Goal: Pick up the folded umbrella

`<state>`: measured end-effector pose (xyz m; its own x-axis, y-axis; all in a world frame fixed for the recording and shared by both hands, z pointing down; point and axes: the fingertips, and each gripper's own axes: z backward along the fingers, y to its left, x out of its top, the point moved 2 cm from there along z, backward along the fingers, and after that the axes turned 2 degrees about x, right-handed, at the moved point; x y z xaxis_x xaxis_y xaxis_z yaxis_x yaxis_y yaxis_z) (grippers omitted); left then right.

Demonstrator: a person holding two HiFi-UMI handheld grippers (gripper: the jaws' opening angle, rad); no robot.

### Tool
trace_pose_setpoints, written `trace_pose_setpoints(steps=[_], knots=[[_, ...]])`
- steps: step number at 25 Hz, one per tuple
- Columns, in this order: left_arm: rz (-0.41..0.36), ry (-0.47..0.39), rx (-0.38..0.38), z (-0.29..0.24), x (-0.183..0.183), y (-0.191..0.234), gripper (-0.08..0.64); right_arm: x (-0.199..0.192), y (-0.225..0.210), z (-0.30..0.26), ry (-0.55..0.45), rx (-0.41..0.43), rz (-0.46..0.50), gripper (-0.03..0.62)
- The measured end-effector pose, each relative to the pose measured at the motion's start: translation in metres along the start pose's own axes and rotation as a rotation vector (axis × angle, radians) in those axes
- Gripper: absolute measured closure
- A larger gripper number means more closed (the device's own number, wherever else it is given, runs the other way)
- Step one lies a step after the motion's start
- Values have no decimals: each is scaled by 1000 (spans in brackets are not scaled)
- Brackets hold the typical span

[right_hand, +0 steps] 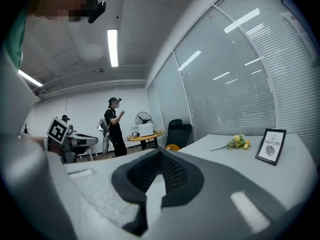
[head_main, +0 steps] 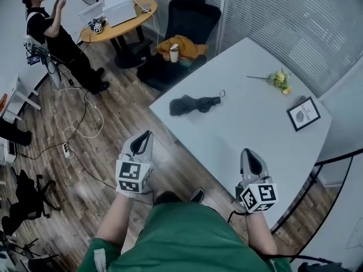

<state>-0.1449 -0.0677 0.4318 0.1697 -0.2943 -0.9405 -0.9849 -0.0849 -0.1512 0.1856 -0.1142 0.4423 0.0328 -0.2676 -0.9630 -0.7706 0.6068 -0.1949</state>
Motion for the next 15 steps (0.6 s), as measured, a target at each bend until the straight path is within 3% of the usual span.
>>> trace_pose_setpoints(steps=[6,10,15], knots=[[-50,23,-96,-70,15,-5,528,-6,-32,5,-3,-88,-55,589],[-96,114,-225,-129,8,-18,357,-8,-50,6,13,-179,-72,589],[-231,193,-400,-208,-5,-32,313,-8,-61,-1,6,-312,-104,589]])
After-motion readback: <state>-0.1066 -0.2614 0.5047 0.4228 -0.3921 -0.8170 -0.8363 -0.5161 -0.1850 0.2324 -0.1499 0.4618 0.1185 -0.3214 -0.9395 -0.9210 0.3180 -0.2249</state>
